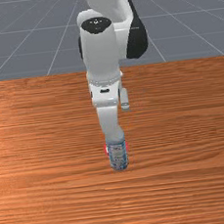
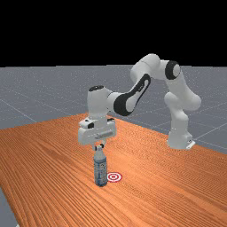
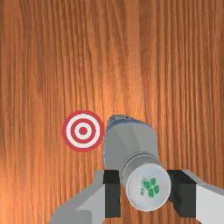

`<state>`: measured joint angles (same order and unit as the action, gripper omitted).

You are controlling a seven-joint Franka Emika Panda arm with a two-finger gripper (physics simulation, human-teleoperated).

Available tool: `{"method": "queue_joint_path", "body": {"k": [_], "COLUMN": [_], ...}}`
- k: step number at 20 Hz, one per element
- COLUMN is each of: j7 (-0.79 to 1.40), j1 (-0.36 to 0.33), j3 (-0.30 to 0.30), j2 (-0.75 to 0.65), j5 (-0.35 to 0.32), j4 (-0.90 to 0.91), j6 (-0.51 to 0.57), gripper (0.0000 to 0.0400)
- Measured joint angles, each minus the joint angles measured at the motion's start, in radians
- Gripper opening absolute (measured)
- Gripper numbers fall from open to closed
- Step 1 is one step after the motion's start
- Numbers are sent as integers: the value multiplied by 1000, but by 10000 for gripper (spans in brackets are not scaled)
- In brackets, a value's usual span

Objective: Pick up the bottle and put it on the marker

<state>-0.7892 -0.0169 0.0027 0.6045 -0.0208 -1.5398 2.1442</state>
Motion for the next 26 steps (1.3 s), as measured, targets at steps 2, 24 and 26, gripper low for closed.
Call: {"method": "queue_joint_path", "body": {"k": [2, 24, 26], "j7": [8, 22, 27], "j1": [4, 3, 5], "j3": [-6, -6, -9], "j2": [8, -188, -193], "j5": [10, 1, 7], "j4": [26, -294, -302], "j6": [-60, 58, 69], "gripper": [157, 155, 155]}}
